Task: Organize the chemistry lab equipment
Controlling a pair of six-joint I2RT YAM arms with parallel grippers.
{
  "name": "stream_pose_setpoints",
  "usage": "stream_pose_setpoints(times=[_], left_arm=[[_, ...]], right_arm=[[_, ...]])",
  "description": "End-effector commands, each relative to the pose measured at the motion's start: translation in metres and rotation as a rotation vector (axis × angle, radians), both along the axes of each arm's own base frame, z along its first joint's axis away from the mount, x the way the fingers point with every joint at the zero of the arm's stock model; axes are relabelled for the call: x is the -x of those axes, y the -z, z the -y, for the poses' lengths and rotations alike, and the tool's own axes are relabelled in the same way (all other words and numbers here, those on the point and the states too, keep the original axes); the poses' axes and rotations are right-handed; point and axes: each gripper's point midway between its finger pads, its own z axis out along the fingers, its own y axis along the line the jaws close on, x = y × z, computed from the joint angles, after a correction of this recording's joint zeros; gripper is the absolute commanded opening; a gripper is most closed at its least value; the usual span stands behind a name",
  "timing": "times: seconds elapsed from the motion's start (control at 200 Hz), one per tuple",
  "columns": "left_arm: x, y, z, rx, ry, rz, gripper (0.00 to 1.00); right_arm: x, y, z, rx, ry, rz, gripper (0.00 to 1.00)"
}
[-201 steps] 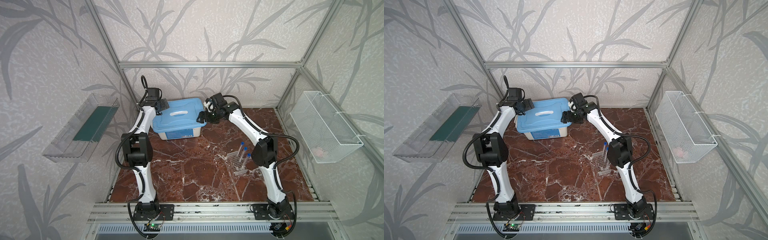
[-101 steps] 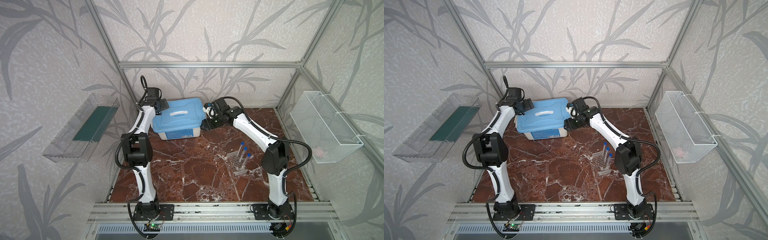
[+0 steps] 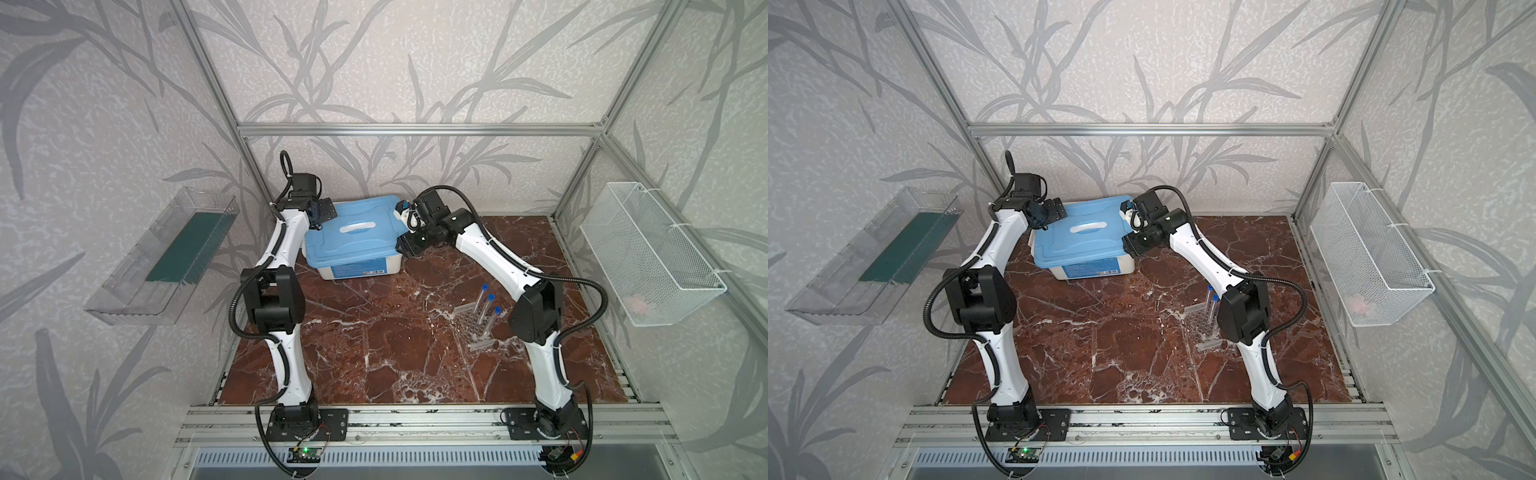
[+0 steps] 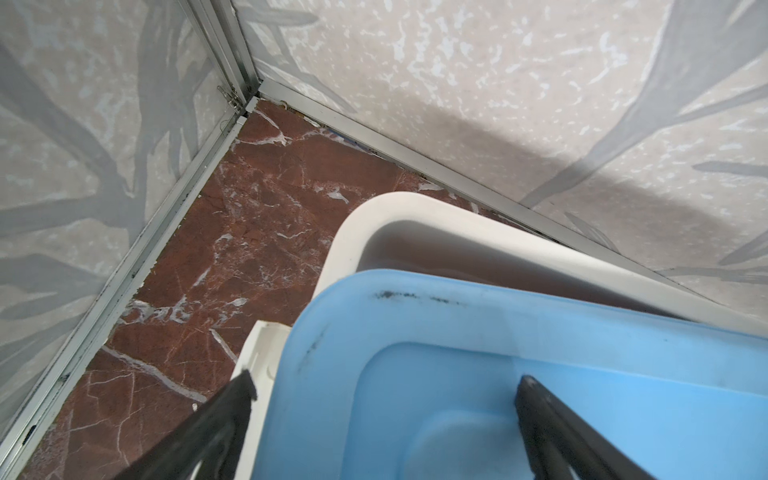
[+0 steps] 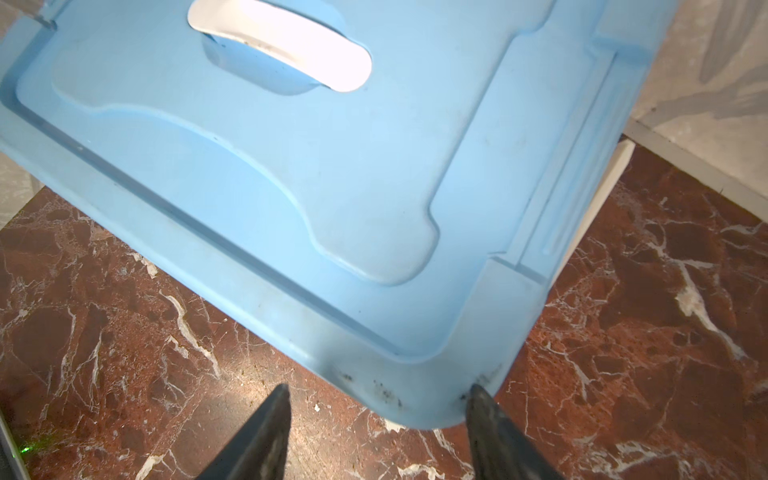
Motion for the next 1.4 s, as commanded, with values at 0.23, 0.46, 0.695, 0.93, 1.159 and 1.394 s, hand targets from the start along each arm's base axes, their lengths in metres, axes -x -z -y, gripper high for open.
stream_pose_setpoints(times=[0.23, 0.46, 0.695, 0.93, 1.159, 1.394], left_arm=[[-0.002, -0.016, -0.009, -0.015, 0.002, 0.004, 0.99], [0.025, -0.018, -0.017, -0.086, -0.013, -0.089, 0.99], [0.055, -0.021, -0.006, -0.048, 0.018, 0.019, 0.99], [0.079, 0.025, 0.005, 0.025, 0.033, -0.03, 0.99], [0.081, 0.031, -0.013, -0.039, -0.047, -0.054, 0.81], [0.071, 0.028, -0.028, -0.103, -0.099, -0.066, 0.64]], right_arm=[[-0.005, 0.022, -0.021, 0.007, 0.069, -0.102, 0.65], [-0.016, 0.026, -0.025, -0.023, 0.171, -0.143, 0.65], [-0.018, 0.037, -0.031, -0.042, 0.2, -0.179, 0.63], [-0.018, 0.039, -0.035, -0.059, 0.203, -0.193, 0.63], [-0.015, 0.016, -0.037, -0.107, 0.169, -0.177, 0.62], [-0.016, -0.026, -0.032, -0.193, 0.157, -0.136, 0.62]])
